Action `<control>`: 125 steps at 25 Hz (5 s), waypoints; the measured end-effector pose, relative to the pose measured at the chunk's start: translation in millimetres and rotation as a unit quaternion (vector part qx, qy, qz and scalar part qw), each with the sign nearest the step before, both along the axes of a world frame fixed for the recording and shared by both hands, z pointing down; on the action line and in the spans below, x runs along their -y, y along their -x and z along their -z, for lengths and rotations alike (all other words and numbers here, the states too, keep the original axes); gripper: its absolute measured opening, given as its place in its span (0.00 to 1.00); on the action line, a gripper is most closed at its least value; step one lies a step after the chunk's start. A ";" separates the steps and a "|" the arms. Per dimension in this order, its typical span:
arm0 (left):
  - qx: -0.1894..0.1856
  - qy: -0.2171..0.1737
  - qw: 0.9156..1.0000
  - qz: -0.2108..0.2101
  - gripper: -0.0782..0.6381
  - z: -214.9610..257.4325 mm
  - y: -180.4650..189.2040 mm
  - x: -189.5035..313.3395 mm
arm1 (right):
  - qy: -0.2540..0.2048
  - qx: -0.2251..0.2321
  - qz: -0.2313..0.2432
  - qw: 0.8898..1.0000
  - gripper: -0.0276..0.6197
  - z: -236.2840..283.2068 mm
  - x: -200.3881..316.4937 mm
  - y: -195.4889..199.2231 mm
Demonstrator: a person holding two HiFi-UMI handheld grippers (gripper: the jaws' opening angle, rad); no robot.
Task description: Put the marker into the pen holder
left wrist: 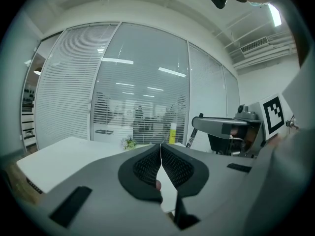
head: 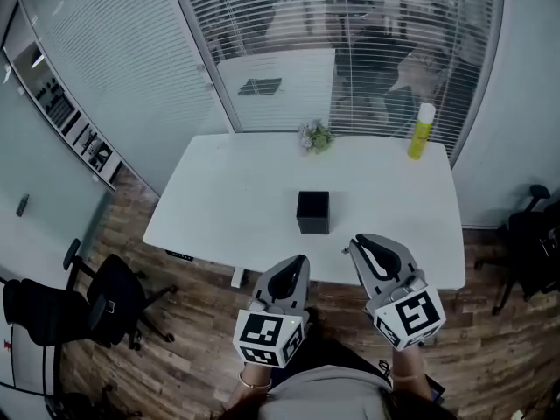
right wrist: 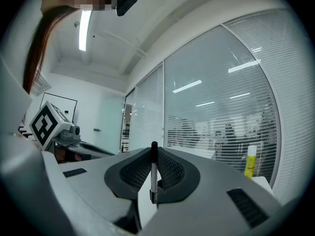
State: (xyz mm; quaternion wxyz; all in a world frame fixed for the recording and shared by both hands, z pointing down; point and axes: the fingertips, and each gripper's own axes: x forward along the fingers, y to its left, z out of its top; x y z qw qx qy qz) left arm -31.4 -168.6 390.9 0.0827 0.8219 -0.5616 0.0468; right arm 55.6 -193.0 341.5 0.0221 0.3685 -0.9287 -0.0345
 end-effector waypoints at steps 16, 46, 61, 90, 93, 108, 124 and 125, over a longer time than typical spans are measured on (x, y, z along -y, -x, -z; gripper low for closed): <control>-0.008 0.010 0.999 -0.036 0.14 -13.5 25.1 66.9 | 0.005 -0.011 -0.025 1.000 0.13 -10.0 67.9 33.8; -0.034 0.022 0.996 -0.083 0.14 -33.0 79.4 142.4 | 0.007 -0.084 -0.065 0.994 0.13 -56.8 152.1 107.9; -0.053 0.033 0.995 -0.072 0.14 -42.2 98.5 149.5 | 0.056 -0.095 -0.086 0.990 0.13 -103.9 166.7 117.1; -0.069 0.058 0.994 -0.063 0.14 -61.3 113.7 159.1 | 0.151 -0.194 -0.063 0.967 0.13 -183.6 183.1 136.9; -0.067 0.060 0.994 -0.064 0.14 -62.2 114.5 159.2 | 0.154 -0.196 -0.065 0.966 0.13 -184.1 184.0 137.4; -0.068 0.061 0.994 -0.066 0.14 -61.6 115.6 159.4 | 0.197 -0.209 -0.042 0.957 0.14 -197.4 175.3 143.0; -0.074 0.062 0.993 -0.066 0.14 -60.8 112.3 158.6 | 0.201 -0.201 -0.027 0.958 0.17 -197.3 175.0 144.4; -0.074 0.061 0.993 -0.067 0.14 -60.6 111.8 158.0 | 0.199 -0.200 -0.028 0.959 0.18 -196.3 175.3 144.2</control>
